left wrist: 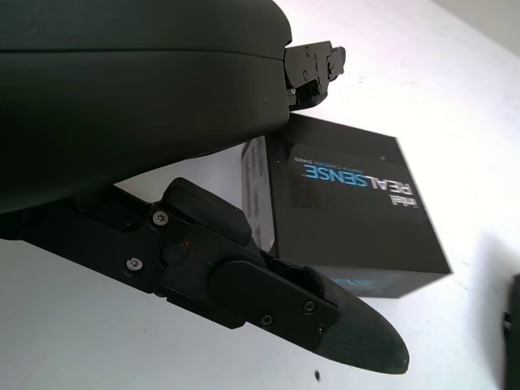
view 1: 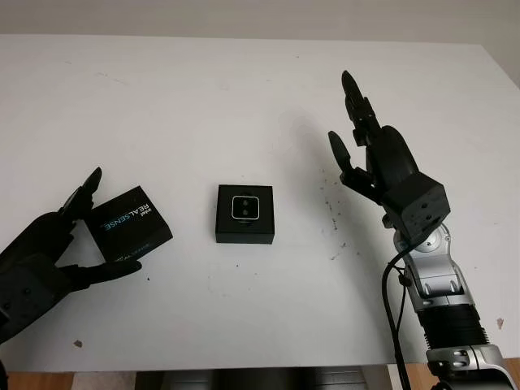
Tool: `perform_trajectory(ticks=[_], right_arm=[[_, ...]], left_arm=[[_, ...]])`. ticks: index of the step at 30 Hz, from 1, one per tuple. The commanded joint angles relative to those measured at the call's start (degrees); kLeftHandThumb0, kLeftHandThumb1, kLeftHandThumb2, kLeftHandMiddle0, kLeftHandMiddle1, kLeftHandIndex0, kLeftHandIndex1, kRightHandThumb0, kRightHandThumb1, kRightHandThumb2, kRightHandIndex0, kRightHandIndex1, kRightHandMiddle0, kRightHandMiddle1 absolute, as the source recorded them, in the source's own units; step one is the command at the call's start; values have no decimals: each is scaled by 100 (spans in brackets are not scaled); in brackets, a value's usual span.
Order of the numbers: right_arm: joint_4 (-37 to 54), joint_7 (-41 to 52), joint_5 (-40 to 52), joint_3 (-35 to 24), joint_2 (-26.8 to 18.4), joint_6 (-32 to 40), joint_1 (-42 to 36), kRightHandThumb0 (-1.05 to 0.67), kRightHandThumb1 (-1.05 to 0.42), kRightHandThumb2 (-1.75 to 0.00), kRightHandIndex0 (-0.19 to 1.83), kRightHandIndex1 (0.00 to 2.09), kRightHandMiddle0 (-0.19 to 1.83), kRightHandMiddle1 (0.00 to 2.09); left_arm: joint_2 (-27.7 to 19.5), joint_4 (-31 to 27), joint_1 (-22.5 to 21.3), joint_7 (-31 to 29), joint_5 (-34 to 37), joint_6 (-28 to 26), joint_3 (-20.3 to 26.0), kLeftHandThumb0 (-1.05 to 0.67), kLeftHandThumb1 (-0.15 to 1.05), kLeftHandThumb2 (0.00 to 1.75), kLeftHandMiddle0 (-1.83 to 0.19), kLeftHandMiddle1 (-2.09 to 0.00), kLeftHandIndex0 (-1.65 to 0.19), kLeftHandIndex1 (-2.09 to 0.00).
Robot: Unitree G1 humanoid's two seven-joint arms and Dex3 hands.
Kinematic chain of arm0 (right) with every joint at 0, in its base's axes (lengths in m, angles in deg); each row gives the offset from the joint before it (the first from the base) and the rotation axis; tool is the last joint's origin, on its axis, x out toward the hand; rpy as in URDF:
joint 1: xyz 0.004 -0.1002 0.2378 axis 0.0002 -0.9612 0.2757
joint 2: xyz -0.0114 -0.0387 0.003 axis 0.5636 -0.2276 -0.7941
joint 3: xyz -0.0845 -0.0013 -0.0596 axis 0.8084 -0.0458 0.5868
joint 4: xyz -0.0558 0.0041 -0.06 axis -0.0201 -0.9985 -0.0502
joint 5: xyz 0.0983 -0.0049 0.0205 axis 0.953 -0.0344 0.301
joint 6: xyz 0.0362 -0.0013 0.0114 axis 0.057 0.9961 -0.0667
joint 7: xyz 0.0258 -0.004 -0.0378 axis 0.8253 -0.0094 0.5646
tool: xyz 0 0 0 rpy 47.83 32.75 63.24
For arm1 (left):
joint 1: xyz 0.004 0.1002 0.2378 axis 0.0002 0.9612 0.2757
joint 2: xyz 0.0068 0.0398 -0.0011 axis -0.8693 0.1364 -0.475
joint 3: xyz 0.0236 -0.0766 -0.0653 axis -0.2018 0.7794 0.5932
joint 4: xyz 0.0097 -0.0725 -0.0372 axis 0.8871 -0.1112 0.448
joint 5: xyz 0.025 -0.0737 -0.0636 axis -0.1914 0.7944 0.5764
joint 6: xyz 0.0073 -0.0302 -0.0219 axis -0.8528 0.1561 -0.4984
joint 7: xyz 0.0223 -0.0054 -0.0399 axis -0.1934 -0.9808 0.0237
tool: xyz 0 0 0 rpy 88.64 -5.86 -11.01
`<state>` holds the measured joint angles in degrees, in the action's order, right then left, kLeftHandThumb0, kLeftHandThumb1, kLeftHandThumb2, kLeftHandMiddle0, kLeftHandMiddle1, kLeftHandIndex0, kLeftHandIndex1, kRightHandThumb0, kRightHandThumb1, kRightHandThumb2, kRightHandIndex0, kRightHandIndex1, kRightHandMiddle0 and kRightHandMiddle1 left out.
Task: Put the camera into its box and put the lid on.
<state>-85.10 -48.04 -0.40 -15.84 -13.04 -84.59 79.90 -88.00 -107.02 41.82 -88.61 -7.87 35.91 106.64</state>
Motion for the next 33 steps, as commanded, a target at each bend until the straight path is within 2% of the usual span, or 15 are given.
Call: perform_trajectory(ticks=[1,17,25,33], right_arm=[[41,22,73,-59,7,-4,-20,-69,-105,-62,-3,6,-3,6],[96,71,47,-36,1,113,-47,-71,-105,-61,-4,5,-4,5],[88,60,45,-39,3,78,-52,-71,-105,-61,-4,5,-3,6],[110,58,43,-44,8,137,-57,-71,-105,-62,-4,5,-3,5]], left_arm=[[53,89,-74,84,-50,-32,-90,-98,95,5,19,0,19,0],[38,690,-441,396,-237,143,-437,-90,90,4,17,-4,19,0],[-85,858,-523,337,-270,461,-516,-75,84,4,9,-7,13,-6],[-148,1060,-582,373,-448,869,-647,-58,78,4,-10,-9,-1,-9]])
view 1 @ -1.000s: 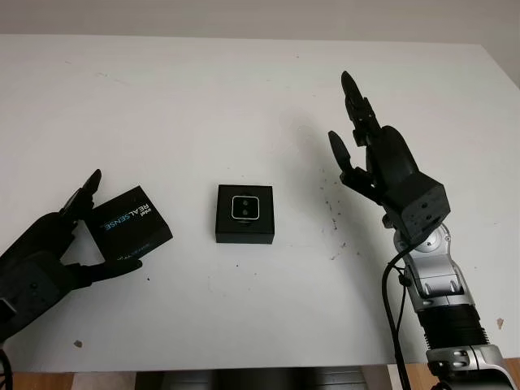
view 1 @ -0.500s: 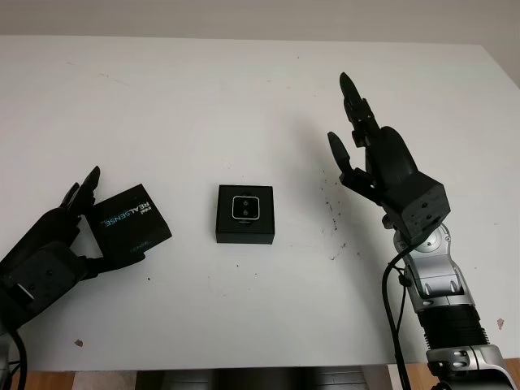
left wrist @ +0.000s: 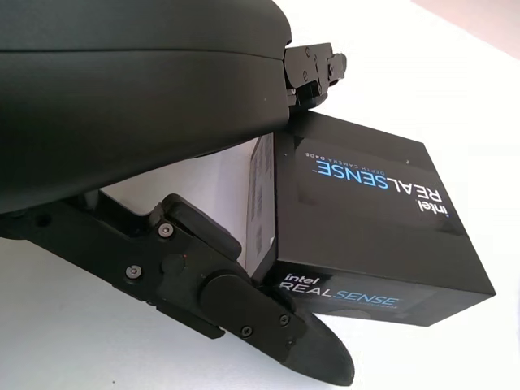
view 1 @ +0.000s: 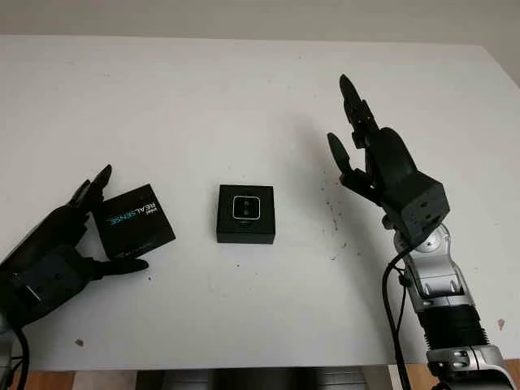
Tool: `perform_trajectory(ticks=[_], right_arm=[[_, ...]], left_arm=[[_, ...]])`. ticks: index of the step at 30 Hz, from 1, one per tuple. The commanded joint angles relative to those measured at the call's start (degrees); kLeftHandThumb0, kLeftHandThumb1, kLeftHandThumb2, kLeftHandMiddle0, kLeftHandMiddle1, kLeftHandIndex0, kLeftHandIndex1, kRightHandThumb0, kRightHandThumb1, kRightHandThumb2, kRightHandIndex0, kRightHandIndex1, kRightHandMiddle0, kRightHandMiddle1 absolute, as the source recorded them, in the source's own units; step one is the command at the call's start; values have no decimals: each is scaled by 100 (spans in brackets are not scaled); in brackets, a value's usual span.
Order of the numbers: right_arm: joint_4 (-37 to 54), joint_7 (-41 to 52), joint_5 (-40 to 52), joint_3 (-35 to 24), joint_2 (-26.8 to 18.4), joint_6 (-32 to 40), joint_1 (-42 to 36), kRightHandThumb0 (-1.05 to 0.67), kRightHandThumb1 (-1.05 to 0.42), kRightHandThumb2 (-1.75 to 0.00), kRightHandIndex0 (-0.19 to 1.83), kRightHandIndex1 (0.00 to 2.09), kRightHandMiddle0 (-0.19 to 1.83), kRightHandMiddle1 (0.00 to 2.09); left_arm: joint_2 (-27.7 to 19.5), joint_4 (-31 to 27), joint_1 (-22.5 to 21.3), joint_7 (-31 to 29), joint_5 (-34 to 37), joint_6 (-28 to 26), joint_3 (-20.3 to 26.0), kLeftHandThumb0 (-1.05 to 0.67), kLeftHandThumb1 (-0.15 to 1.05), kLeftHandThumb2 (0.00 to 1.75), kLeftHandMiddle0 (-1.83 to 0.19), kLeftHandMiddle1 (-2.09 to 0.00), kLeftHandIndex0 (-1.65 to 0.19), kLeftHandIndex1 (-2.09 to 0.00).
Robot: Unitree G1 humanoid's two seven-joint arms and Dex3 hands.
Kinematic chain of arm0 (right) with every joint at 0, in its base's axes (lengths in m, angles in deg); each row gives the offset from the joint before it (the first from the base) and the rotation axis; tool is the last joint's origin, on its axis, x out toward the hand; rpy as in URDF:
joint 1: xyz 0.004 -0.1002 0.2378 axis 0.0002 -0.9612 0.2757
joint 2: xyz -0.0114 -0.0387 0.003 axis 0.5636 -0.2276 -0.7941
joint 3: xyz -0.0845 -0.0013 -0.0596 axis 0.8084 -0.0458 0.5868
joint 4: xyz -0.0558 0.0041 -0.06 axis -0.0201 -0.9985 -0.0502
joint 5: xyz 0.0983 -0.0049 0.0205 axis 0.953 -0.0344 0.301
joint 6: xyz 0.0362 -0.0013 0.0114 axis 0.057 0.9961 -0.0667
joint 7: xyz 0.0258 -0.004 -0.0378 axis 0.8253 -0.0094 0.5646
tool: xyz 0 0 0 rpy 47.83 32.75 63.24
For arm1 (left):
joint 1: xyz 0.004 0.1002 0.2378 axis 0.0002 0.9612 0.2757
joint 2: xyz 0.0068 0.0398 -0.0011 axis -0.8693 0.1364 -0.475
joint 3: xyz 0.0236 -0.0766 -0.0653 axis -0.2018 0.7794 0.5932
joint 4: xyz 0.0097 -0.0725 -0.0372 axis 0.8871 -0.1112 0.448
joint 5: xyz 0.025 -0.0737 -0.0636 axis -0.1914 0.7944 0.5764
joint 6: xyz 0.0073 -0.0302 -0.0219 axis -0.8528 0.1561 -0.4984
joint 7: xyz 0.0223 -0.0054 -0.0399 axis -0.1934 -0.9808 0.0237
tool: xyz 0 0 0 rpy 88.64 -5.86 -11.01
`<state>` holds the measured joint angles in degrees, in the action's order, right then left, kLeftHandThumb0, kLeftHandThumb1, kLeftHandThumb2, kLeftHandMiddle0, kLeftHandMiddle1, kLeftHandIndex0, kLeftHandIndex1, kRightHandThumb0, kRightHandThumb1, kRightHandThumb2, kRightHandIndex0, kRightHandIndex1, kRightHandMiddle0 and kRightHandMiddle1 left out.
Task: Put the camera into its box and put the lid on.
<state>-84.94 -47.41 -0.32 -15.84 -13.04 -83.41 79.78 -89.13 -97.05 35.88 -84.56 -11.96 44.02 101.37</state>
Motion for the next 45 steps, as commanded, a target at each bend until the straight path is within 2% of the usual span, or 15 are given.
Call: perform_trajectory(ticks=[1,6,13,17,19,23,27,30,34,41,45], right_arm=[[82,1,47,-47,7,0,-45,-71,-105,-61,-4,5,-3,5],[106,-57,-14,-36,-1,24,-59,-71,-105,-61,-4,6,-2,6],[128,-32,16,-50,-2,26,-101,-70,-105,-61,-4,5,-3,6],[167,-41,16,-55,-1,53,-130,-69,-105,-61,-5,5,-3,5],[170,-42,18,-56,-1,50,-140,-69,-105,-61,-5,5,-3,5],[178,-43,1,-53,-18,45,-159,-70,-105,-61,-5,5,-3,5],[205,-6,31,-55,-11,90,-164,-70,-105,-61,-5,5,-4,5],[171,-4,55,-53,7,57,-170,-71,-105,-61,-5,5,-4,5],[109,-5,56,-37,7,-80,-172,-70,-105,-62,-4,6,-4,5],[37,-36,-7,-16,3,-189,-176,-70,-105,-62,-4,6,-4,5],[-47,-46,6,-26,17,-294,-176,-69,-105,-62,-3,6,-4,5]], left_arm=[[-42,79,2,-33,-57,82,-141,-56,77,5,-12,-9,-3,-9],[24,161,-50,37,-50,249,-162,-50,78,6,-32,-13,-20,-13],[352,282,-131,380,155,362,-94,-41,80,6,-58,-22,-46,-21],[503,420,-168,620,218,525,-64,-34,83,6,-67,-30,-55,-24],[545,458,-184,693,214,540,-69,-31,86,6,-60,-54,-59,-25],[619,542,-220,865,185,633,-86,-25,91,6,-55,-75,-65,-33],[713,661,-286,1014,252,771,-60,-21,95,6,-49,-96,-55,-70],[707,654,-357,986,382,751,-25,-22,97,6,-44,-104,-50,-86],[613,518,-459,832,488,629,1,-21,97,5,-49,-93,-51,-84],[511,406,-772,645,621,494,46,-26,96,5,-51,-91,-51,-82],[478,262,-1019,510,731,194,76,-27,95,5,-52,-97,-53,-79]])
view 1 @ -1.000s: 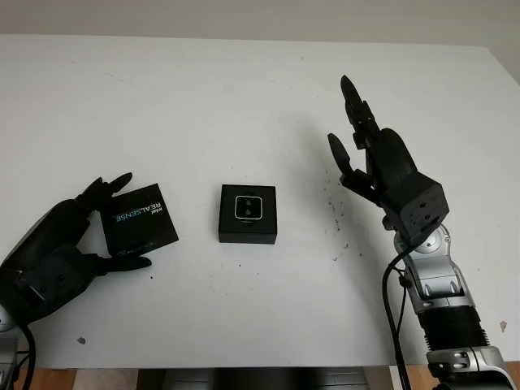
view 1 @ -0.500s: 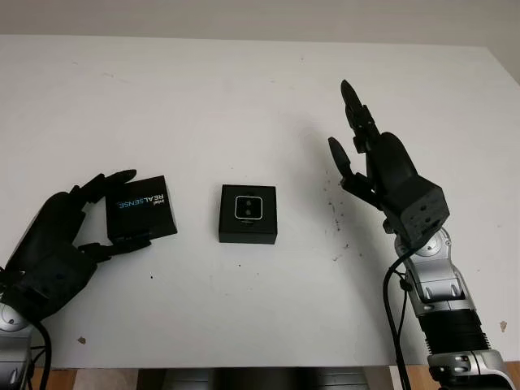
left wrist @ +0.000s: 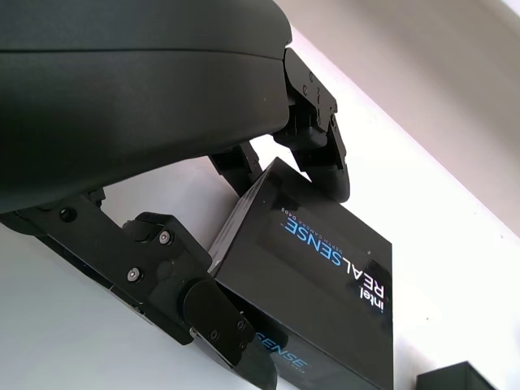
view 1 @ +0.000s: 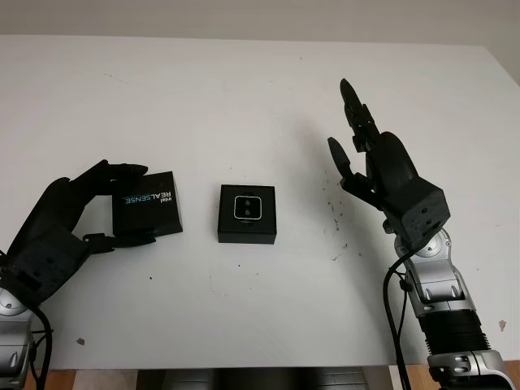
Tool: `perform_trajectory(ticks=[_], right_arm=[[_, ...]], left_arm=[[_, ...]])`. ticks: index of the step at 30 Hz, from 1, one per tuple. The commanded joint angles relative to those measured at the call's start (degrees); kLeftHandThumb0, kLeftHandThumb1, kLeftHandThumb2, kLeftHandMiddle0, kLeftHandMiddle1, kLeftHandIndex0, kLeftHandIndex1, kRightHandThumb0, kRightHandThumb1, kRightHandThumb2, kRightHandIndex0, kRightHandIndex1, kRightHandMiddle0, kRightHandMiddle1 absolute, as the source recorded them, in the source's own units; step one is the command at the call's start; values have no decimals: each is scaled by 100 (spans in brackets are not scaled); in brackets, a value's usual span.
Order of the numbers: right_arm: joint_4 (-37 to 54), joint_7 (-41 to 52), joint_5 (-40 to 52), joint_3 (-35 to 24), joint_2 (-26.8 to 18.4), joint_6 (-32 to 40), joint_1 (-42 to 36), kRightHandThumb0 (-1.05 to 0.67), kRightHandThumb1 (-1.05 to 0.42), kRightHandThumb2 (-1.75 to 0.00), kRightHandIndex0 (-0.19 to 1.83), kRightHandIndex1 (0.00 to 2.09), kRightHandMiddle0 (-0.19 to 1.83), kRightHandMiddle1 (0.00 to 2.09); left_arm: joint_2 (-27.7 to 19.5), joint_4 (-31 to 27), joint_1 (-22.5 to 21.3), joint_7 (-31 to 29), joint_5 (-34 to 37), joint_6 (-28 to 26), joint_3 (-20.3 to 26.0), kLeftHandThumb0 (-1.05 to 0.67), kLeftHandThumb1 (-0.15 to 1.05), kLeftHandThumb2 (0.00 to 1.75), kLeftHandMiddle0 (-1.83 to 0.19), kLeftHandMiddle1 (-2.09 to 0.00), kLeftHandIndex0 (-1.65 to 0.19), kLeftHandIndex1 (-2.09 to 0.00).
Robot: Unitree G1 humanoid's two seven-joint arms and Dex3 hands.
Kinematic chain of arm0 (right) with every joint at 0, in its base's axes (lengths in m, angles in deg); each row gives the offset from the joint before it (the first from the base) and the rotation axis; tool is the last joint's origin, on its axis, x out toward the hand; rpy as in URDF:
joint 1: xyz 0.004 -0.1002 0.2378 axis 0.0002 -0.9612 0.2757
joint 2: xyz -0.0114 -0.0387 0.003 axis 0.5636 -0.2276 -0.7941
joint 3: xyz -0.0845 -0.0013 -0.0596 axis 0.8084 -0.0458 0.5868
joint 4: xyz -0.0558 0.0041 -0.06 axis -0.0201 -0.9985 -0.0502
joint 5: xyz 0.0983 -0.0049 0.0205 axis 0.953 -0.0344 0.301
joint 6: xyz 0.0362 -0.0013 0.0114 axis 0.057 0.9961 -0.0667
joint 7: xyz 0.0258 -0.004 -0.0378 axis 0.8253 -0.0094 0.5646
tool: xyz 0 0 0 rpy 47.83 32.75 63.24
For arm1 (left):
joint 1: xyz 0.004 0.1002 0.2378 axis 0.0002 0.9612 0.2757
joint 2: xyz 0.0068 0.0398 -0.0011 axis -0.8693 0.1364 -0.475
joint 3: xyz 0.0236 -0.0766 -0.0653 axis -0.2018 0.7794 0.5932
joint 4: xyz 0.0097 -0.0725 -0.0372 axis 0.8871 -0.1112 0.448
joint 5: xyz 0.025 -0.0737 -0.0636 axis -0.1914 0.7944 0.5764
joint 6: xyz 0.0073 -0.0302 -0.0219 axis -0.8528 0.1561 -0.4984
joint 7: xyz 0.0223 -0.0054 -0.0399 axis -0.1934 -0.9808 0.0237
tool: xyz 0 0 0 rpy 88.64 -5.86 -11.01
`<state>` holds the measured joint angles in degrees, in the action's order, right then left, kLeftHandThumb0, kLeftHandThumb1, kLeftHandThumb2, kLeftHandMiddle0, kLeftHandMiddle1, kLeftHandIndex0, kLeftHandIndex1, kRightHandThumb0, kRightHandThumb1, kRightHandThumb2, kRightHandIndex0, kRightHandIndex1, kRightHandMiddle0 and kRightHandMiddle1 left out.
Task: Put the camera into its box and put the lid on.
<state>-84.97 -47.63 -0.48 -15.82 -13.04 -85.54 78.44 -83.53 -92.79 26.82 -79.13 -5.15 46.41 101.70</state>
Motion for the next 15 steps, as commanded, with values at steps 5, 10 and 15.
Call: perform_trajectory(ticks=[5,10,15], right_arm=[[-41,-45,-19,-11,14,-50,-48,-70,-105,-62,-3,6,-4,5],[-75,-47,-17,8,41,-36,-38,-71,-105,-62,-2,6,-3,6],[-122,-25,7,18,62,-98,-30,-71,-105,-61,-3,6,-3,6]], left_arm=[[-148,-200,-287,-175,152,-183,80,-28,95,5,-51,-98,-54,-74],[-104,-245,-583,-322,545,-617,222,-26,94,5,-51,-107,-59,-71],[-99,-337,-845,-489,1027,-1000,333,-21,93,5,-44,-124,-53,-89]])
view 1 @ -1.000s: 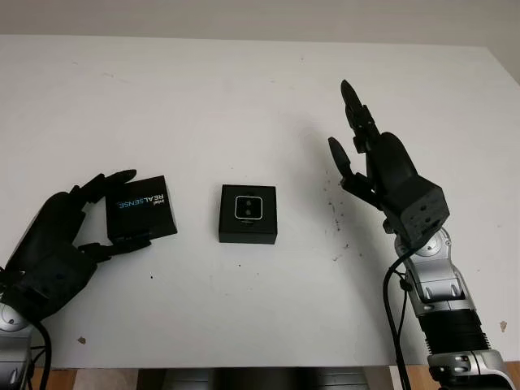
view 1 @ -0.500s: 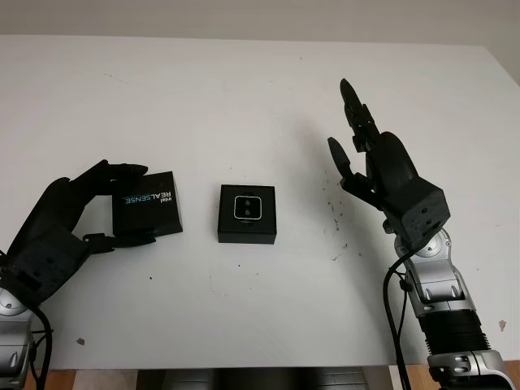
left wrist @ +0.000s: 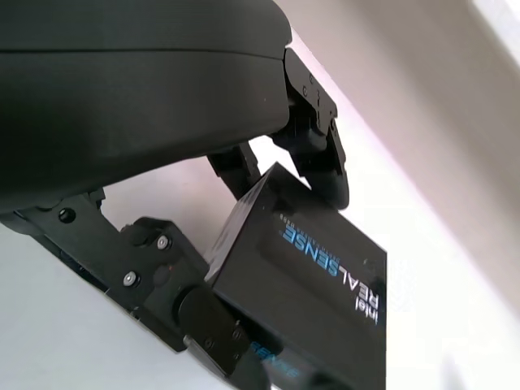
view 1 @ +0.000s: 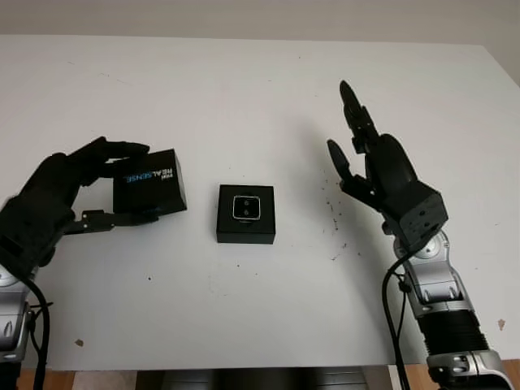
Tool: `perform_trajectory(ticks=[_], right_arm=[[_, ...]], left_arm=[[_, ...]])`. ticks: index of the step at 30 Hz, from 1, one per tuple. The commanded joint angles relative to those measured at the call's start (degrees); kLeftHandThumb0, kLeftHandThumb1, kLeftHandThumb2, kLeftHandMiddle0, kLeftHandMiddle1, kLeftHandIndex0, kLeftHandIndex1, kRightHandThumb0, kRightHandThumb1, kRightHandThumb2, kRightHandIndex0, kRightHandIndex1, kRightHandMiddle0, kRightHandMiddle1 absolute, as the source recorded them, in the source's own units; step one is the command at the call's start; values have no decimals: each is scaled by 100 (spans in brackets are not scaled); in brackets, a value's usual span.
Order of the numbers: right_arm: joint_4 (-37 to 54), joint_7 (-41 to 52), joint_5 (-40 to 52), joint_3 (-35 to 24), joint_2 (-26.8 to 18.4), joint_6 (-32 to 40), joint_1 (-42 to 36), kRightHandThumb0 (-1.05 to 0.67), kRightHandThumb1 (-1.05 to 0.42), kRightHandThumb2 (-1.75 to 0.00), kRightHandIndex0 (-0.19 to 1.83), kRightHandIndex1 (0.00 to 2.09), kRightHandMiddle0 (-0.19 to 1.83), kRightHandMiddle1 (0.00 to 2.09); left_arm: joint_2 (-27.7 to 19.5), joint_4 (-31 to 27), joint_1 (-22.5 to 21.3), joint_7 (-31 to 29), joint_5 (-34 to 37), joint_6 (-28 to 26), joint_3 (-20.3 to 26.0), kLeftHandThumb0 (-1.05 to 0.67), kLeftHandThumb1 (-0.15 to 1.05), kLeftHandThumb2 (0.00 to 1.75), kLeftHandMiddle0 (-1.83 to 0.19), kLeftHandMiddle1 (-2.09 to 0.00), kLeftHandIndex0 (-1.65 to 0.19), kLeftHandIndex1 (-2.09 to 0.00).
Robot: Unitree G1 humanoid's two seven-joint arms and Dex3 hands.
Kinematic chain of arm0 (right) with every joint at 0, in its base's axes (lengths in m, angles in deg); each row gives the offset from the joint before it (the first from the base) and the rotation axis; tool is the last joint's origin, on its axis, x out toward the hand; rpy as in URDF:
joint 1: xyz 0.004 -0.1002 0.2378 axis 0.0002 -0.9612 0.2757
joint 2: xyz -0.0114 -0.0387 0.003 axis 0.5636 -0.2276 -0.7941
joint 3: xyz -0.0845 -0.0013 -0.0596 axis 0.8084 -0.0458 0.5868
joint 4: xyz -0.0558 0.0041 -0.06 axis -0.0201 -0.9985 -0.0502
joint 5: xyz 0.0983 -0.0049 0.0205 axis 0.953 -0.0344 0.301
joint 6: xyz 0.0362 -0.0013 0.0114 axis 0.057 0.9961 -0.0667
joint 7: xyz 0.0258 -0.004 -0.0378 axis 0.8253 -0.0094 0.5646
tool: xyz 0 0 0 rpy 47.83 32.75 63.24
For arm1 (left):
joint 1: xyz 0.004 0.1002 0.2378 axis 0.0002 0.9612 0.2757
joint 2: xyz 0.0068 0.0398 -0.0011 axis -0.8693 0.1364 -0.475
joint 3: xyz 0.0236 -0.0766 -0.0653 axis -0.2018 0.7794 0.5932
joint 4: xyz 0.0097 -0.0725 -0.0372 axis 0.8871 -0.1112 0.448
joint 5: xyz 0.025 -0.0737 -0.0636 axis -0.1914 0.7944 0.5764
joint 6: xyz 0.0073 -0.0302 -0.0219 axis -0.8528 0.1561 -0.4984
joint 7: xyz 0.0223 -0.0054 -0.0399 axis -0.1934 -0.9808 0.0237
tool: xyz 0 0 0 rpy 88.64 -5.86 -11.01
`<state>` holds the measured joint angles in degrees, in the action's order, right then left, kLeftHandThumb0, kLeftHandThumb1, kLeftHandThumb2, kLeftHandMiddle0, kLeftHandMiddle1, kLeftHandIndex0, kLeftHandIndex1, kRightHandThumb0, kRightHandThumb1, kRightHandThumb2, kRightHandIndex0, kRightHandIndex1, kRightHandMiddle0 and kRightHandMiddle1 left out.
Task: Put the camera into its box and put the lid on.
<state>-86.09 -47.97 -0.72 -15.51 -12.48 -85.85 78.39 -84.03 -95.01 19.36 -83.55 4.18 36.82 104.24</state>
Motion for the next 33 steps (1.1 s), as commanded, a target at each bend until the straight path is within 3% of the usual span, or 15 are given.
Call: perform_trajectory(ticks=[1,3,7,11,17,22,25,33], right_arm=[[-26,-12,-3,-3,1,-93,-22,-71,-105,-61,-3,5,-3,5],[-61,-44,-58,20,0,-146,-14,-72,-105,-62,-2,6,-3,6],[-98,-5,-52,44,3,-176,-3,-72,-105,-63,-3,6,-3,5],[-75,11,-66,67,10,-129,-3,-73,-105,-63,-4,5,-4,5],[-73,-26,-77,78,30,-177,-11,-72,-105,-63,-3,5,-4,5],[-72,-18,-42,71,35,-183,-25,-72,-105,-62,-3,5,-4,5],[-60,-15,-47,74,31,-179,-35,-73,-105,-62,-3,6,-4,5],[-44,-68,-55,80,71,-214,-65,-72,-105,-61,-2,6,-3,6]], left_arm=[[-75,-137,-154,-94,159,-106,84,-20,93,5,-43,-127,-51,-93],[-234,-157,-277,-190,106,-80,37,-25,93,5,-47,-129,-50,-98],[-384,-362,-469,-316,77,-348,-47,-30,91,5,-60,-114,-57,-90],[-484,-595,-633,-492,58,-560,-223,-29,93,6,-57,-120,-56,-92],[-213,-742,-896,-660,520,-1048,-415,-21,94,5,-42,-158,-40,-123],[-106,-742,-1043,-676,523,-1210,-681,-21,94,5,-41,-149,-35,-134],[-83,-805,-1120,-640,450,-1457,-848,-23,95,5,-40,-153,-34,-134],[180,-562,-1272,-673,490,-1372,-1062,-19,95,6,-35,-163,-28,-143]])
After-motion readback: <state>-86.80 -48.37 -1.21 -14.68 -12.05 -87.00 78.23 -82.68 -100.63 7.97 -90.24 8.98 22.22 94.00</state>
